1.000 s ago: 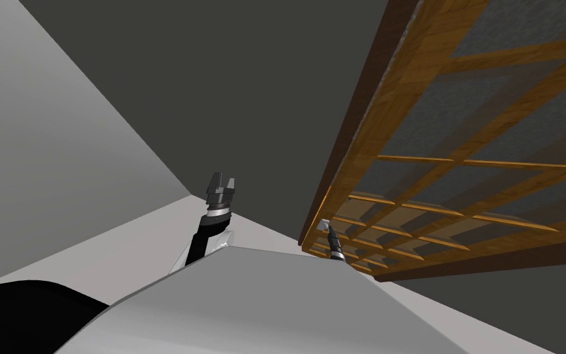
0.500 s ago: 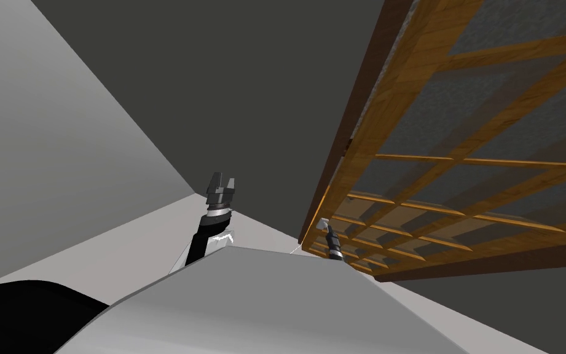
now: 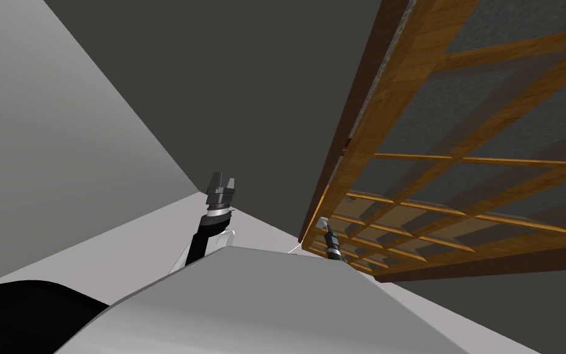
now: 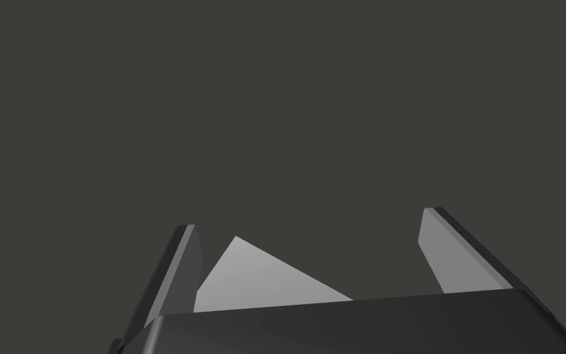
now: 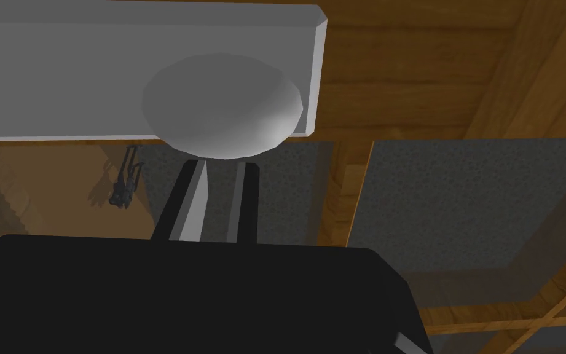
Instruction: Pull the door open
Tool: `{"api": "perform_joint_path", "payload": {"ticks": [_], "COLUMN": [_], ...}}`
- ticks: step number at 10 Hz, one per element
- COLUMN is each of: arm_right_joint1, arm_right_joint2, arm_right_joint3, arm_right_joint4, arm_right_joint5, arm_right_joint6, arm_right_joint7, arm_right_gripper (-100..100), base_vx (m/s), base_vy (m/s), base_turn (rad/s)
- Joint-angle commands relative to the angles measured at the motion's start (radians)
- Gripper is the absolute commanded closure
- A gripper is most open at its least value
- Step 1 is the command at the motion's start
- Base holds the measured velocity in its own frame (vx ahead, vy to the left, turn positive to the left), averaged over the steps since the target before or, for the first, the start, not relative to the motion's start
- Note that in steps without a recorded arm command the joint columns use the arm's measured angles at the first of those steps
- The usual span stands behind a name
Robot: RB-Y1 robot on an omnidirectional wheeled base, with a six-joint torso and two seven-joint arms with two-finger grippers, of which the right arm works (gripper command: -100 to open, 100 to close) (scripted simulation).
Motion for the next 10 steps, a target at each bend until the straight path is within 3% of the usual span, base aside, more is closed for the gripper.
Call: {"api": "perform_joint_path", "payload": {"ticks": [1, 5, 8, 9, 10], "arm_right_joint1": [0.001, 0.001, -0.010, -0.010, 0.003], "arm_right_joint2": [0.011, 0.011, 0.009, 0.009, -0.011], "arm_right_joint3": [0.026, 0.026, 0.055, 0.055, 0.039], "arm_right_joint4": [-0.037, -0.037, -0.035, -0.035, -0.016], "arm_right_joint5": [0.006, 0.006, -0.047, -0.047, -0.070], "arm_right_joint6": [-0.002, -0.002, 0.006, 0.006, 0.024], "arm_right_joint7": [-0.023, -0.023, -0.106, -0.106, -0.141], "arm_right_gripper": [100, 100, 100, 100, -100], "base_vx": [-0.029, 0.005, -0.038, -0.046, -0.032], "base_vy": [-0.011, 0.008, -0.022, -0.010, -0.036], "base_turn": [0.027, -0.011, 0.076, 0.044, 0.001]}}
